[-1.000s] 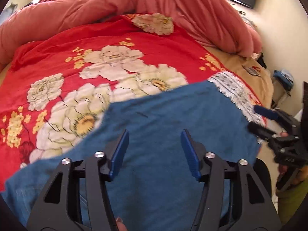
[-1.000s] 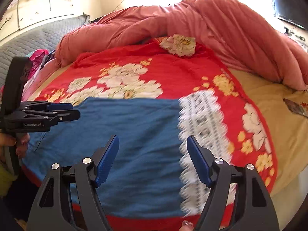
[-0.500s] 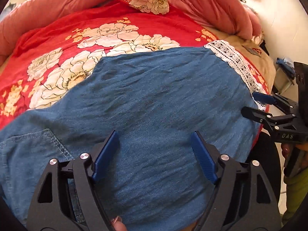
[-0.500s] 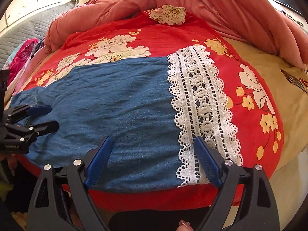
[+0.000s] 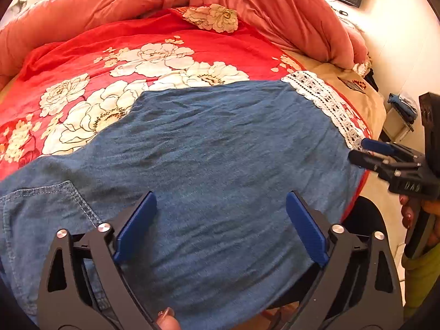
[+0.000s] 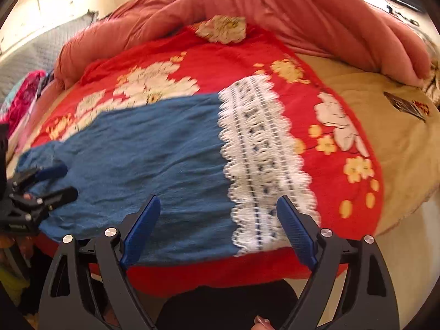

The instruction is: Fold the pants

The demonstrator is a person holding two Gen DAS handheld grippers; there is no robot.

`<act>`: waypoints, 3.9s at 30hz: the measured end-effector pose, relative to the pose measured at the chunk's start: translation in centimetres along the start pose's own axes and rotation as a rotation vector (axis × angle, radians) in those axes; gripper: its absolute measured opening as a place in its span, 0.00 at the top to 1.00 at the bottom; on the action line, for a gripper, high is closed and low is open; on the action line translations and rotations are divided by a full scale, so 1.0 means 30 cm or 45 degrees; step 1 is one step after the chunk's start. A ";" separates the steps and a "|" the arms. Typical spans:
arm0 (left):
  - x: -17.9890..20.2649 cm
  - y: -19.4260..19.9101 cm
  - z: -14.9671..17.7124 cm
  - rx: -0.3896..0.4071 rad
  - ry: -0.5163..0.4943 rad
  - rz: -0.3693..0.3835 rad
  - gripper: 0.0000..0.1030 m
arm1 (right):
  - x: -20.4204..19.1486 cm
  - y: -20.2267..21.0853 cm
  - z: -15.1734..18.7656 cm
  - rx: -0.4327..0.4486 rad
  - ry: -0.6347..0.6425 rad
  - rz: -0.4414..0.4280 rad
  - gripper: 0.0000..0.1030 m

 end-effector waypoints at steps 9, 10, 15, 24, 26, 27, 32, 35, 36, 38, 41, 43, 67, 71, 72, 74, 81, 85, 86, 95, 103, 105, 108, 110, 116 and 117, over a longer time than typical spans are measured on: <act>0.079 0.052 0.012 0.019 0.014 0.057 0.09 | 0.118 0.124 0.011 0.092 -0.082 0.043 0.17; 0.083 0.059 0.007 0.022 0.018 0.052 0.09 | 0.125 0.128 0.013 0.096 -0.089 0.045 0.17; 0.108 0.111 -0.030 0.066 0.031 0.045 0.09 | 0.158 0.168 0.013 0.135 -0.106 0.048 0.17; 0.204 0.127 -0.115 0.087 -0.052 0.031 0.09 | 0.195 0.203 0.030 0.171 -0.121 0.031 0.17; 0.231 0.122 -0.142 0.091 -0.089 0.021 0.09 | 0.201 0.200 0.039 0.173 -0.131 0.023 0.17; 0.239 0.119 -0.153 0.091 -0.100 0.020 0.09 | 0.205 0.199 0.045 0.174 -0.136 0.018 0.17; 0.281 0.084 -0.230 0.098 -0.145 0.016 0.09 | 0.208 0.174 0.071 0.174 -0.164 -0.031 0.17; 0.299 0.044 -0.287 0.083 -0.163 0.031 0.09 | 0.193 0.156 0.082 0.169 -0.165 -0.075 0.17; 0.308 0.026 -0.314 0.080 -0.179 0.043 0.09 | 0.188 0.149 0.085 0.167 -0.166 -0.083 0.17; 0.320 -0.003 -0.345 0.067 -0.196 0.047 0.09 | 0.184 0.136 0.085 0.166 -0.175 -0.098 0.17; 0.346 -0.081 -0.398 0.014 -0.235 0.066 0.09 | 0.184 0.114 0.079 0.168 -0.197 -0.121 0.17; 0.363 -0.124 -0.424 0.006 -0.274 0.062 0.09 | 0.188 0.096 0.073 0.167 -0.217 -0.130 0.17; 0.447 -0.520 -0.504 -0.278 -0.420 0.349 0.44 | 0.185 -0.039 0.035 0.183 -0.350 -0.324 0.40; 0.435 -0.539 -0.503 -0.298 -0.366 0.413 0.43 | 0.179 -0.051 0.031 0.172 -0.357 -0.342 0.36; 0.435 -0.535 -0.502 -0.302 -0.371 0.415 0.47 | 0.174 -0.050 0.031 0.172 -0.350 -0.335 0.38; 0.448 -0.519 -0.496 -0.300 -0.379 0.417 0.58 | 0.167 -0.043 0.031 0.174 -0.334 -0.312 0.52; 0.453 -0.480 -0.493 -0.271 -0.403 0.366 0.82 | 0.121 -0.019 0.015 0.221 -0.364 -0.453 0.74; 0.428 -0.440 -0.508 -0.241 -0.332 0.459 0.86 | 0.080 0.029 -0.015 0.262 -0.328 -0.482 0.75; 0.425 -0.427 -0.509 -0.234 -0.318 0.478 0.86 | 0.062 0.041 -0.027 0.269 -0.304 -0.476 0.75; 0.278 -0.193 -0.540 -0.087 -0.201 0.549 0.86 | -0.170 0.146 -0.094 0.310 -0.072 -0.505 0.75; -0.024 -0.054 -0.437 -0.031 -0.047 0.471 0.86 | -0.485 0.072 -0.079 0.193 0.171 -0.590 0.75; -0.078 -0.064 -0.403 -0.041 -0.011 0.451 0.86 | -0.535 0.031 -0.059 0.149 0.205 -0.591 0.75; -0.167 -0.086 -0.363 -0.047 0.080 0.434 0.86 | -0.594 -0.035 -0.029 0.084 0.261 -0.560 0.75; -0.210 -0.089 -0.357 -0.052 0.130 0.425 0.84 | -0.615 -0.072 -0.009 0.050 0.305 -0.520 0.75; -0.360 -0.037 -0.384 -0.007 0.339 0.424 0.61 | -0.713 -0.108 0.067 -0.004 0.470 -0.469 0.68; -0.395 -0.023 -0.383 -0.003 0.388 0.417 0.59 | -0.741 -0.115 0.084 -0.019 0.498 -0.479 0.68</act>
Point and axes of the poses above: each gripper's, at about its wrist camera, not at the fingertips, and y roughly against the way its jaws point, x to its right, z to its underside, the point moved 7 cm from there along -y, roughly the way its jaws point, and after that the axes turned 6 degrees about -z, right-handed, at the moved point
